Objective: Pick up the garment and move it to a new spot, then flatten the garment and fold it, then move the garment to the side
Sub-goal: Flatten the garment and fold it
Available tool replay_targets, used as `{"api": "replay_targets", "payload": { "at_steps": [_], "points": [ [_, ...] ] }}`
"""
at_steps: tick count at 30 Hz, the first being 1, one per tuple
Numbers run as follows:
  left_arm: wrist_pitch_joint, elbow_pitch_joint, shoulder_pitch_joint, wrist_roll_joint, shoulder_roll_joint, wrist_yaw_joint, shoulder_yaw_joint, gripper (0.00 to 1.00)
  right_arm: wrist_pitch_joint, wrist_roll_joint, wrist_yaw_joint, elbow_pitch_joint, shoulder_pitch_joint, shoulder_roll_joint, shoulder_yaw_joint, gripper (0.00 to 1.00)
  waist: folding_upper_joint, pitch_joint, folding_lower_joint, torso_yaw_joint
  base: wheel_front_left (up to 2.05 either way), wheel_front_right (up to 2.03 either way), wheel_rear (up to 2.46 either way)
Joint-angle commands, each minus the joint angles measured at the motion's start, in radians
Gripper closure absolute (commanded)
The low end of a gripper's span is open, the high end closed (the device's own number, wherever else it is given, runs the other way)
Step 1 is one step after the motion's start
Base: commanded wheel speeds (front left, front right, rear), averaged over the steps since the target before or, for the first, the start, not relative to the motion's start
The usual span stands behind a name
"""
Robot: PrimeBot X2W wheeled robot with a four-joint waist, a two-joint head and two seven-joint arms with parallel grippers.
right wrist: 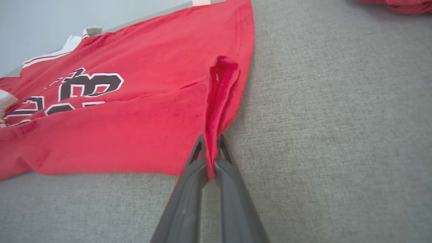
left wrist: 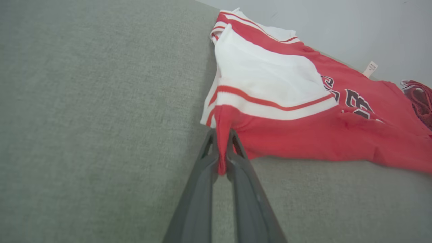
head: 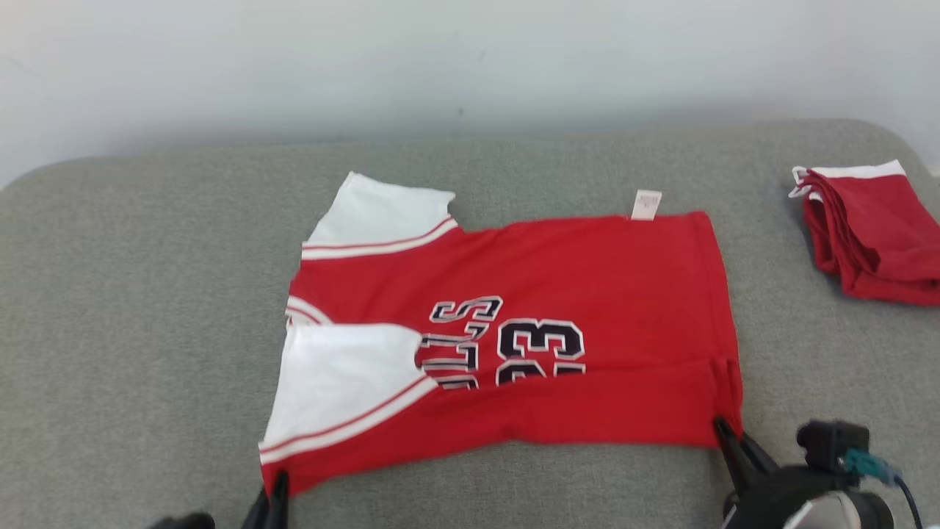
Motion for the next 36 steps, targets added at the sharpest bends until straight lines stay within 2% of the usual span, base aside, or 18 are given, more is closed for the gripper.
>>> {"api": "replay_targets", "payload": {
  "at_steps": [1,8,12,13,14,25,28,36],
  "points": [
    [-0.006,-0.025,0.053,-0.003,-0.006,0.01,0.001,1.0,0.001,0.014,0.0,-0.015,0.045,-0.015,0.002,1.0,0.0,-0.04,0.0001,0.032,0.0,0.0,0.0],
    [-0.006,-0.11,0.18,-0.01,-0.017,0.039,0.011,1.0,0.027,0.034,0.0,-0.117,0.188,-0.048,-0.024,1.0,0.0,-0.074,0.0001,0.037,0.0,0.0,0.0],
    [-0.005,-0.133,0.217,-0.012,-0.021,0.05,0.012,1.0,0.055,0.025,0.0,-0.163,0.234,-0.04,-0.057,1.0,0.0,-0.077,0.0001,0.023,0.0,0.0,0.0],
    [-0.005,-0.134,0.218,0.004,-0.016,0.052,0.005,0.69,0.056,0.019,0.0,-0.173,0.237,-0.034,-0.063,0.7,0.0,-0.079,0.0001,0.02,0.0,0.0,0.0],
    [-0.005,-0.138,0.216,0.011,-0.015,0.051,0.002,0.0,0.054,0.011,0.0,-0.183,0.237,-0.028,-0.07,0.0,0.0,-0.08,0.0001,0.018,0.0,0.0,0.0],
    [-0.005,-0.258,0.157,0.113,-0.034,0.053,0.1,0.0,-0.034,-0.082,0.0,-0.279,0.213,0.024,-0.16,0.0,0.0,-0.087,0.0001,0.004,0.0,0.0,0.0],
    [-0.004,-0.314,0.134,0.172,-0.035,0.055,0.153,0.0,-0.078,-0.138,0.0,-0.33,0.196,0.042,-0.18,0.0,0.0,-0.088,0.0001,-0.004,0.0,0.0,0.0],
    [-0.004,-0.351,0.102,0.275,-0.024,0.059,0.233,0.0,-0.132,-0.25,0.0,-0.432,0.186,0.085,-0.21,0.0,0.0,-0.094,0.0001,-0.022,0.0,0.0,0.0]
  ]
}}
